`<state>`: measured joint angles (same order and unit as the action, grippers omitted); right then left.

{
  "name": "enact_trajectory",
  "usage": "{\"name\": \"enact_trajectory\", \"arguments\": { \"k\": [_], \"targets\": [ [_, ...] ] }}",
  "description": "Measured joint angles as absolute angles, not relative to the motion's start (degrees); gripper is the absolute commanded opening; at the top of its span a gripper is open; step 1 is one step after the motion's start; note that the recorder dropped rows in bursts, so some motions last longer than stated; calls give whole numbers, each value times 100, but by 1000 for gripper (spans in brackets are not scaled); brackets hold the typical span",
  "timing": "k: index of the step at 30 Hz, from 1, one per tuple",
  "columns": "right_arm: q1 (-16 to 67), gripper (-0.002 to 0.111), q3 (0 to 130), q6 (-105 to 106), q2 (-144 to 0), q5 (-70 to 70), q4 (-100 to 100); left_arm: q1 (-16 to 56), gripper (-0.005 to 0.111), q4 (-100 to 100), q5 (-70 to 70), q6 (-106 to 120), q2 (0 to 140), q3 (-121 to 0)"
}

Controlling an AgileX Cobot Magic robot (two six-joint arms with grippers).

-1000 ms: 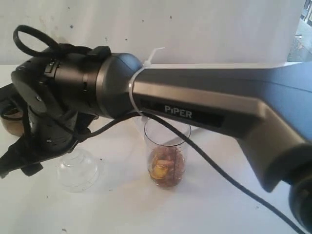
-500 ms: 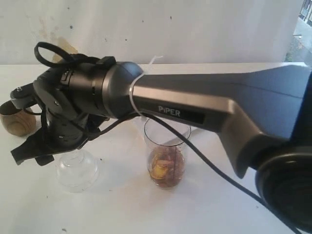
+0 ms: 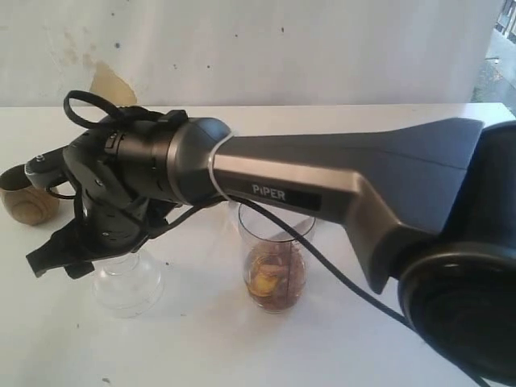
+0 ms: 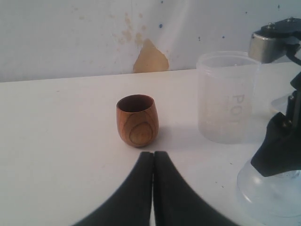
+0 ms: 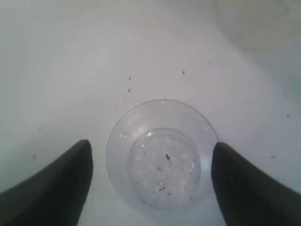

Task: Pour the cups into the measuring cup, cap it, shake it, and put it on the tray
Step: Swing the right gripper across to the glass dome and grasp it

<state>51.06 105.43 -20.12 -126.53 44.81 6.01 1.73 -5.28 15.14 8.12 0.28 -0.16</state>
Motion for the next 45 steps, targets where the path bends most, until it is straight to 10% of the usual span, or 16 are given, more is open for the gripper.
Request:
{"name": "enact_trajectory", "arguments": {
  "k": [19,25,45],
  "targets": [
    [5097,51,10543,-1893,-12816,4661,622,173,0,-528,1514,812,28,-16],
    [5097,0,10567,-1675,-12819,4650,649,173,0,-528,1514,812,28,-16],
    [5097,0,10509,-1160,-9923,6949,842,173,0,-528,1514,812,28,-16]
  ]
}}
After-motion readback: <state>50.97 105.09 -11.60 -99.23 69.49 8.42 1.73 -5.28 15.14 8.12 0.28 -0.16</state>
